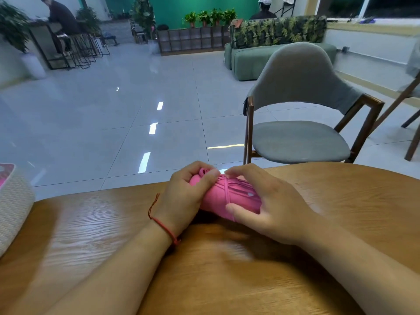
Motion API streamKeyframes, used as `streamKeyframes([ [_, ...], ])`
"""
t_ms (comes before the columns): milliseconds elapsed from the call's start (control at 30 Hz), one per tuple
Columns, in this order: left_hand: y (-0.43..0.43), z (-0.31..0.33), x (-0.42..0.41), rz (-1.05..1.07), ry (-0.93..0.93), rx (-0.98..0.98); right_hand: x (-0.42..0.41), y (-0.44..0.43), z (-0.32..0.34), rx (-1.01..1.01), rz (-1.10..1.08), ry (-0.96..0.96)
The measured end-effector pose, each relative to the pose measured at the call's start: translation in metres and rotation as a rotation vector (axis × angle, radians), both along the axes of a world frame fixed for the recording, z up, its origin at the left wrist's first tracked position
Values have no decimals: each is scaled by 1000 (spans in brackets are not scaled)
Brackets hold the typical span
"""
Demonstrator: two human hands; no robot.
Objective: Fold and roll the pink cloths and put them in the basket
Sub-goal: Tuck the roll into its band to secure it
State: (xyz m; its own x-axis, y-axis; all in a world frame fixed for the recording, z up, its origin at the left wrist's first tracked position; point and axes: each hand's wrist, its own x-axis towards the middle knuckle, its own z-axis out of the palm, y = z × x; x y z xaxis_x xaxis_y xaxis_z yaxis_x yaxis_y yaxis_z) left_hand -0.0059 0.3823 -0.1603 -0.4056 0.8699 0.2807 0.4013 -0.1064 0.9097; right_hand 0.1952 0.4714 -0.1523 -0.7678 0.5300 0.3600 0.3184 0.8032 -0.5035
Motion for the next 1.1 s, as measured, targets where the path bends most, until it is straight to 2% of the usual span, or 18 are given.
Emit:
streamKeyframes([
  [133,-3,-2,14,61,-55,135,-8,0,2,-35,-98,-63],
  [233,-4,-1,16,58,-63,185,-7,4,4,-213,-53,-43],
  [300,-5,-2,17,44,-77,191,-5,6,5,-252,-42,-45],
  [500,0,0,14,-18,-186,96,-8,6,6,-219,-90,-88],
  [567,1,0,11,-43,-166,6,-10,5,7,-189,-95,-124],
  [633,-1,0,12,-29,-139,1,-10,3,7,-164,-83,-144],
  [767,-2,2,21,97,-139,115,-4,4,2,-152,-64,-79],
  [867,2,-1,14,300,-190,131,-2,5,-8,-39,-38,104],
  [967,4,-1,9,470,-329,139,-6,5,-17,70,-11,213],
  [1100,11,-2,8,508,-623,141,-9,6,-18,158,21,242],
])
